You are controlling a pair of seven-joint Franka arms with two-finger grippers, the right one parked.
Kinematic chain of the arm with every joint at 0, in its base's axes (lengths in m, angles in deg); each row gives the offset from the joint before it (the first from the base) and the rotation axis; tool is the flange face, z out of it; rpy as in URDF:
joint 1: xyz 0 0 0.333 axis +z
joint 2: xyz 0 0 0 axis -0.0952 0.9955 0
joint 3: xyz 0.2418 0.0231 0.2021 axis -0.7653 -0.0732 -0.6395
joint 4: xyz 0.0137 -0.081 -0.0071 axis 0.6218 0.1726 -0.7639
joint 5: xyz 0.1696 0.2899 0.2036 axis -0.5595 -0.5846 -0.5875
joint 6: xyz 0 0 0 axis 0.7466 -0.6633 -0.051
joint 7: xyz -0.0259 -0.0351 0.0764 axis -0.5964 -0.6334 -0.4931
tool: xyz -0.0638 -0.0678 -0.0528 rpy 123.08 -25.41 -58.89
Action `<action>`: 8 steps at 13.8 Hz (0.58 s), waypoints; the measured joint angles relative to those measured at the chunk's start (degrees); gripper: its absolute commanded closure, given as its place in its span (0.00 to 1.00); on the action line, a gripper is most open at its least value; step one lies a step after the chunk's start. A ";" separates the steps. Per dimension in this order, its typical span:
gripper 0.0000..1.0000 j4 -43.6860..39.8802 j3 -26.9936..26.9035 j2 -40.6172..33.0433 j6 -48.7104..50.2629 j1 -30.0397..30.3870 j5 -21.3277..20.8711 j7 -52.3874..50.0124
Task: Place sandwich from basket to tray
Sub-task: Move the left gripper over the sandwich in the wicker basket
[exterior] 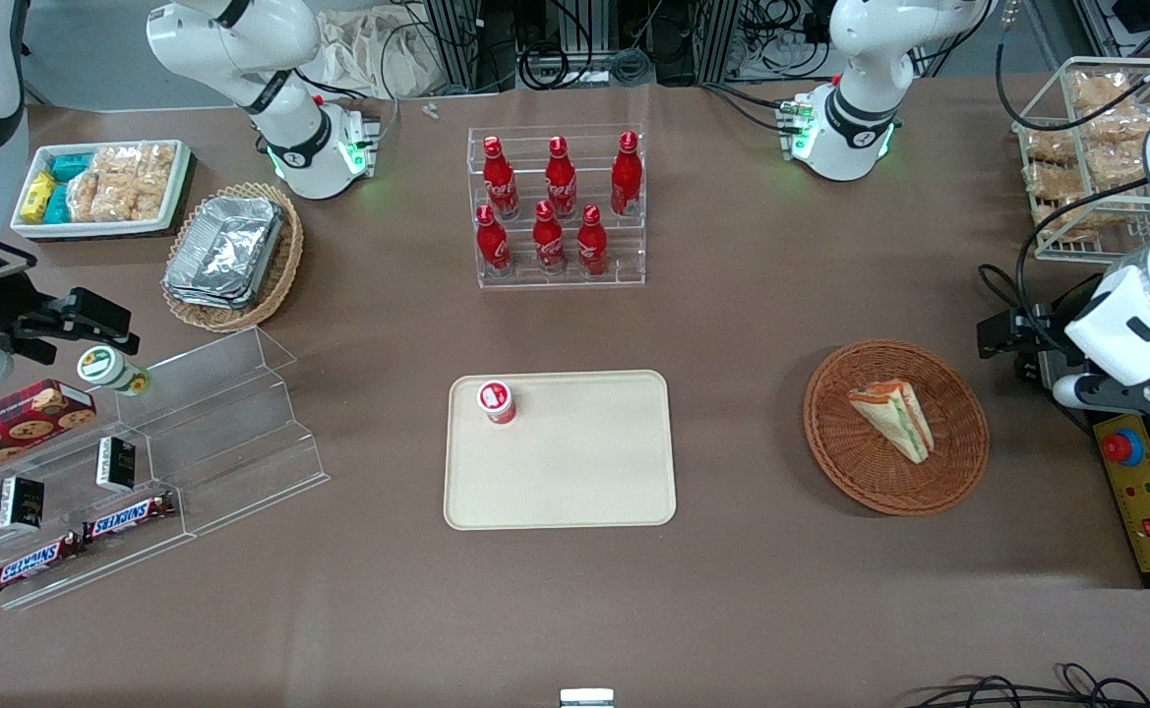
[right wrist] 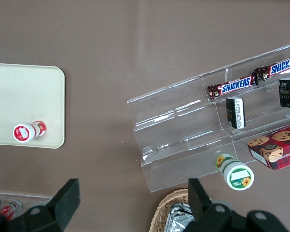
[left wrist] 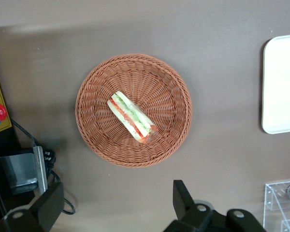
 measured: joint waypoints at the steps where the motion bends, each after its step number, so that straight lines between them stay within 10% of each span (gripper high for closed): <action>1: 0.00 -0.15 0.00 0.21 0.10 -0.23 0.00 -0.68; 8: 0.00 0.17 0.00 1.82 0.40 -0.58 -0.70 -7.29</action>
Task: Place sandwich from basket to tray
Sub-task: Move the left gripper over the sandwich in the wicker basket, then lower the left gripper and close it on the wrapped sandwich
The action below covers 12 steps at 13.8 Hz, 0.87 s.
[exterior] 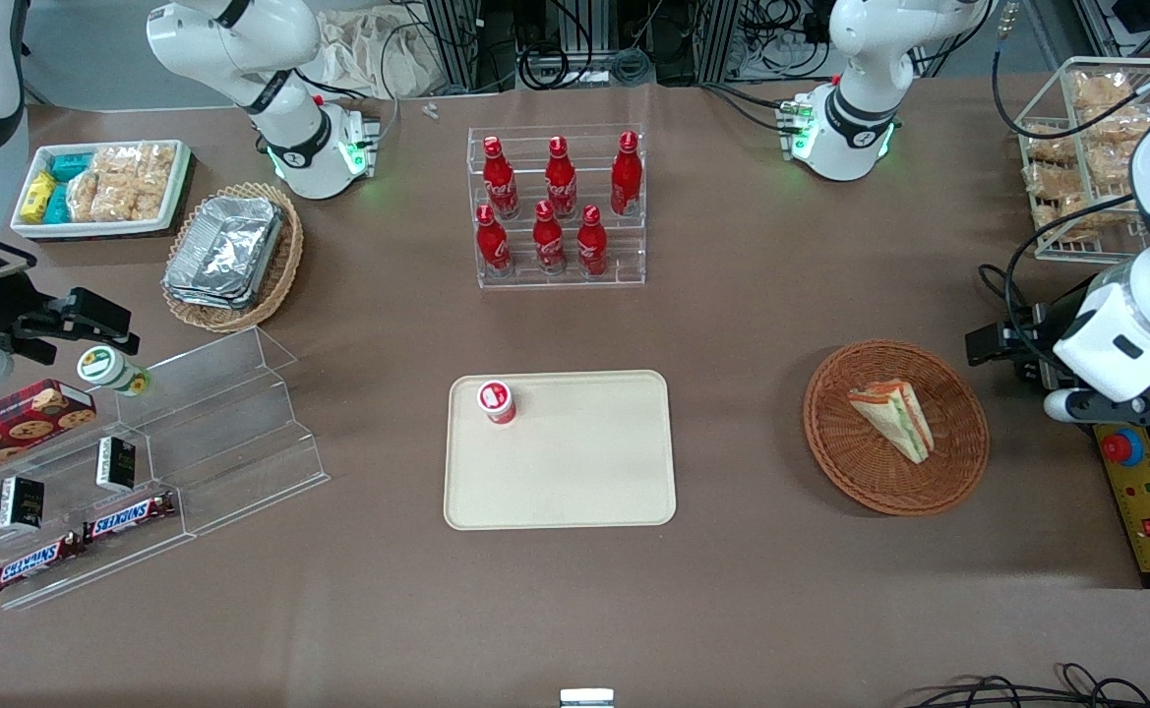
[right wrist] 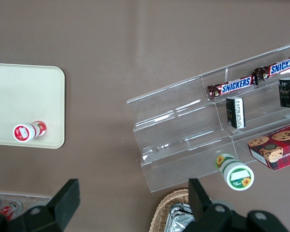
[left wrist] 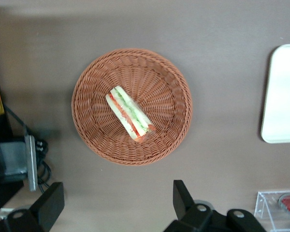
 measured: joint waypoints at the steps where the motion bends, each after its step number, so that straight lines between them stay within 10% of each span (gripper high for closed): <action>1: 0.00 0.37 0.00 0.66 -0.16 -0.01 -0.11 -2.67; 12: 0.00 26.88 -0.57 1.73 -32.42 0.20 -3.38 -31.11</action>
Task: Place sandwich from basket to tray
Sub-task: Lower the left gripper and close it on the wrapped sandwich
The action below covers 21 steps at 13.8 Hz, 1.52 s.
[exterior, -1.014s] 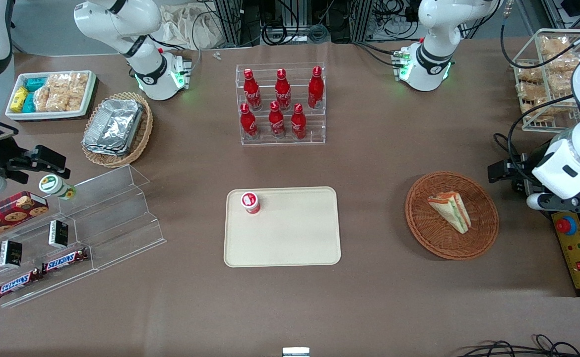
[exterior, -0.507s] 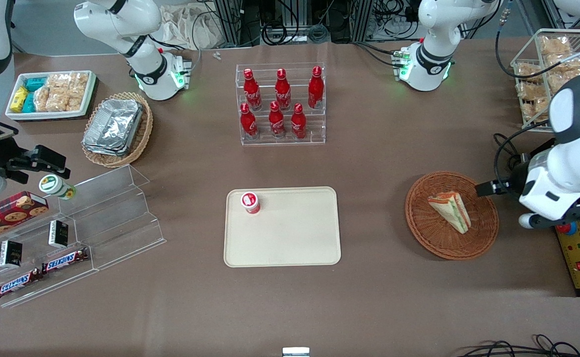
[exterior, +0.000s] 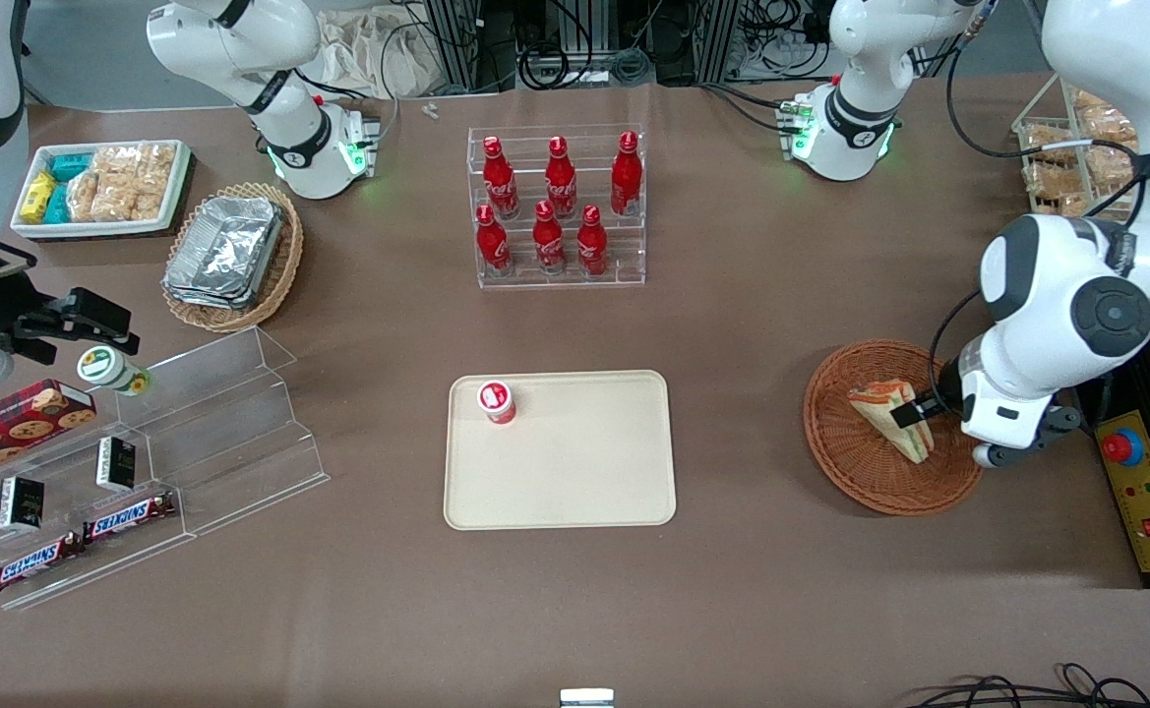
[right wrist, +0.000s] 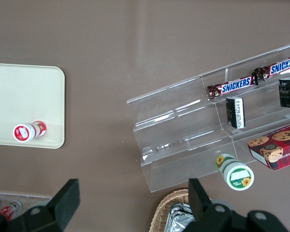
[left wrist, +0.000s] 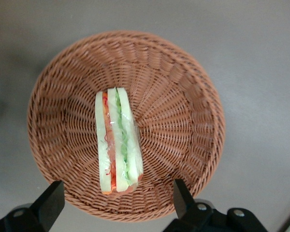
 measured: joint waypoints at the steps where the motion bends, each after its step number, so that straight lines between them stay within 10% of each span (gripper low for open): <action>1: 0.00 1.18 -0.25 0.07 -1.17 0.22 0.00 -1.24; 11: 0.00 6.09 -1.26 4.89 -12.07 0.71 0.01 -3.39; 17: 0.94 6.00 -1.35 8.65 -15.08 0.71 0.01 -4.35; 21: 1.00 5.97 -1.40 8.66 -15.62 0.71 0.01 -4.37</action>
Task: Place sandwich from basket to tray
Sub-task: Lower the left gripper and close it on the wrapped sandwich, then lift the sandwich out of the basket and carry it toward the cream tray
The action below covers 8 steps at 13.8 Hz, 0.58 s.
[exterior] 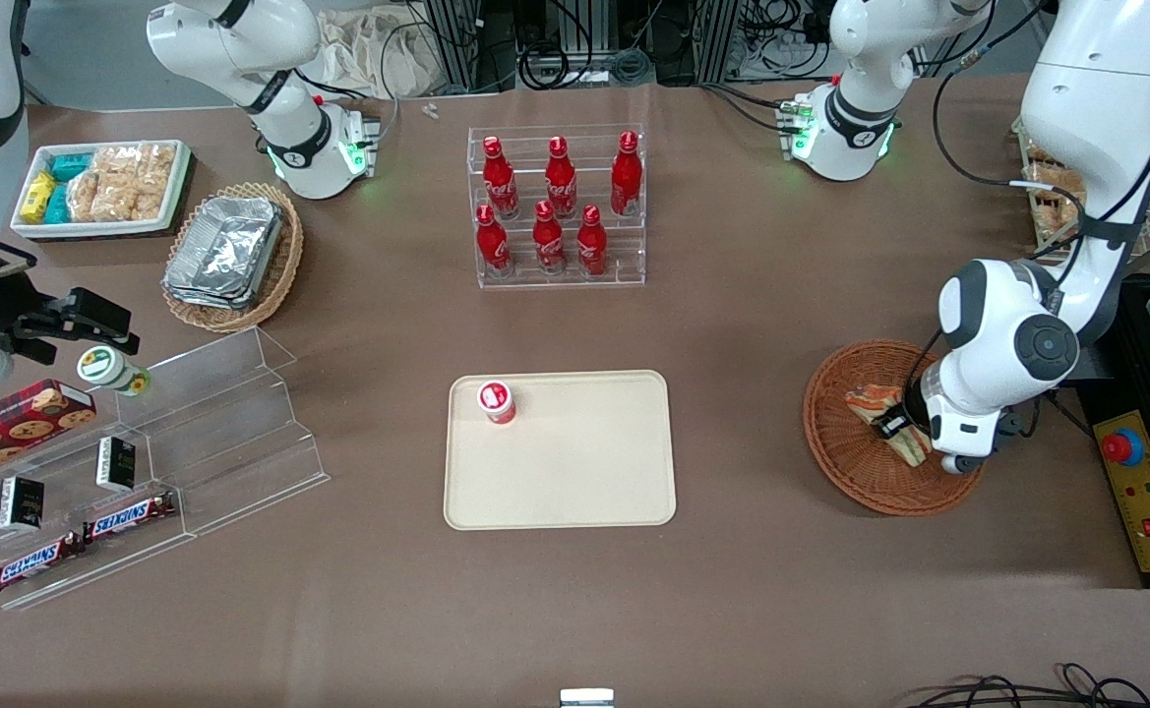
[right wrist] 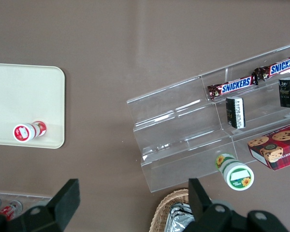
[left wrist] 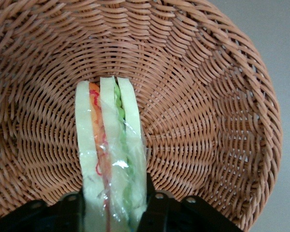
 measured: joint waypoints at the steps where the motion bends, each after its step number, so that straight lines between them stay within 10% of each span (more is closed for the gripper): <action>1: 1.00 -0.01 -0.06 0.00 -0.02 0.00 0.00 -0.02; 8: 1.00 -8.47 0.26 -0.13 10.27 -0.48 -0.01 -3.12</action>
